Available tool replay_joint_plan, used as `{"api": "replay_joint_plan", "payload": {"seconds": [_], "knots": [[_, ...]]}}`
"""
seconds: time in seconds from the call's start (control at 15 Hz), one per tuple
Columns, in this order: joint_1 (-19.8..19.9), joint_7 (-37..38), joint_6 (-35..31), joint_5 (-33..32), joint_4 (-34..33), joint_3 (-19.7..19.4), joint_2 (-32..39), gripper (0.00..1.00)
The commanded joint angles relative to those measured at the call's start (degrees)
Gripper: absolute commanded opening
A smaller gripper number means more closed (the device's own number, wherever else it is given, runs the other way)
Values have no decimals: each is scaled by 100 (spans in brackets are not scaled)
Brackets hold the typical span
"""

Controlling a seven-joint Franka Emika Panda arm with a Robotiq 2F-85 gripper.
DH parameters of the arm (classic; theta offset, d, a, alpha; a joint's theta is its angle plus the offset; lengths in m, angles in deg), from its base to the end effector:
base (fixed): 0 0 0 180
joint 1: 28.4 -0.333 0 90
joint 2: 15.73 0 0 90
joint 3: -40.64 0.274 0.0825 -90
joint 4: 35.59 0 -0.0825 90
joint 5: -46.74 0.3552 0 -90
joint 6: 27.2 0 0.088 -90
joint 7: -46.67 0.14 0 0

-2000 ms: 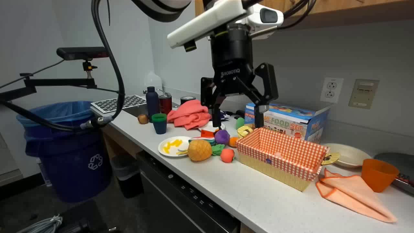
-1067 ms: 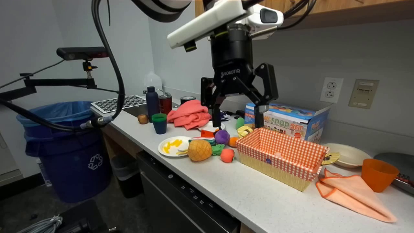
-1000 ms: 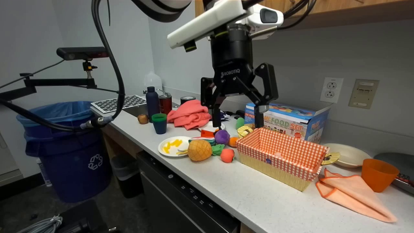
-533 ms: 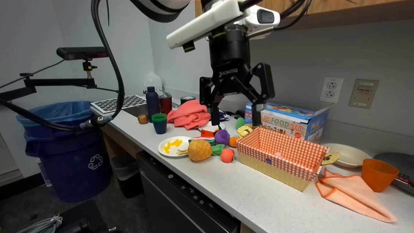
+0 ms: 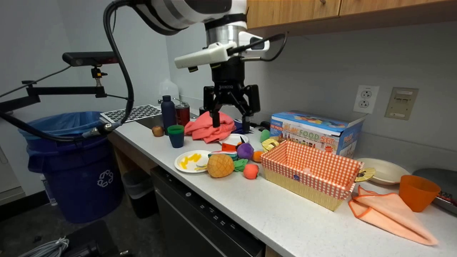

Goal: Put the pineapple, cherry, watermelon, eggplant, banana and orange plushies in the box

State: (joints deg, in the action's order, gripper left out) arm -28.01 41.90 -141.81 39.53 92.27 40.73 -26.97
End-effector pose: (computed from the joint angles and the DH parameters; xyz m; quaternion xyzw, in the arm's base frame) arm 0.4653 -0.0138 0.3901 0.9960 0.0661 -0.0200 0.0560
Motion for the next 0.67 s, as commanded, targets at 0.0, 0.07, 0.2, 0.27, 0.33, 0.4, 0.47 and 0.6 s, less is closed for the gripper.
{"api": "replay_joint_plan", "payload": {"seconds": [0.0,0.07,0.2,0.27,0.33,0.4,0.47,0.6], "knots": [[-258,348,-662,527,-320,200,682,100],[-315,447,-862,622,-422,268,903,100],[-390,606,-1178,750,-640,368,1321,100],[-414,678,-1294,799,-747,401,1526,100],[-436,746,-1374,840,-855,432,1728,100],[-454,804,-1430,885,-953,448,1902,100],[-467,868,-1466,924,-1050,456,2096,100],[-489,940,-1449,1035,-1238,475,2425,100]]}}
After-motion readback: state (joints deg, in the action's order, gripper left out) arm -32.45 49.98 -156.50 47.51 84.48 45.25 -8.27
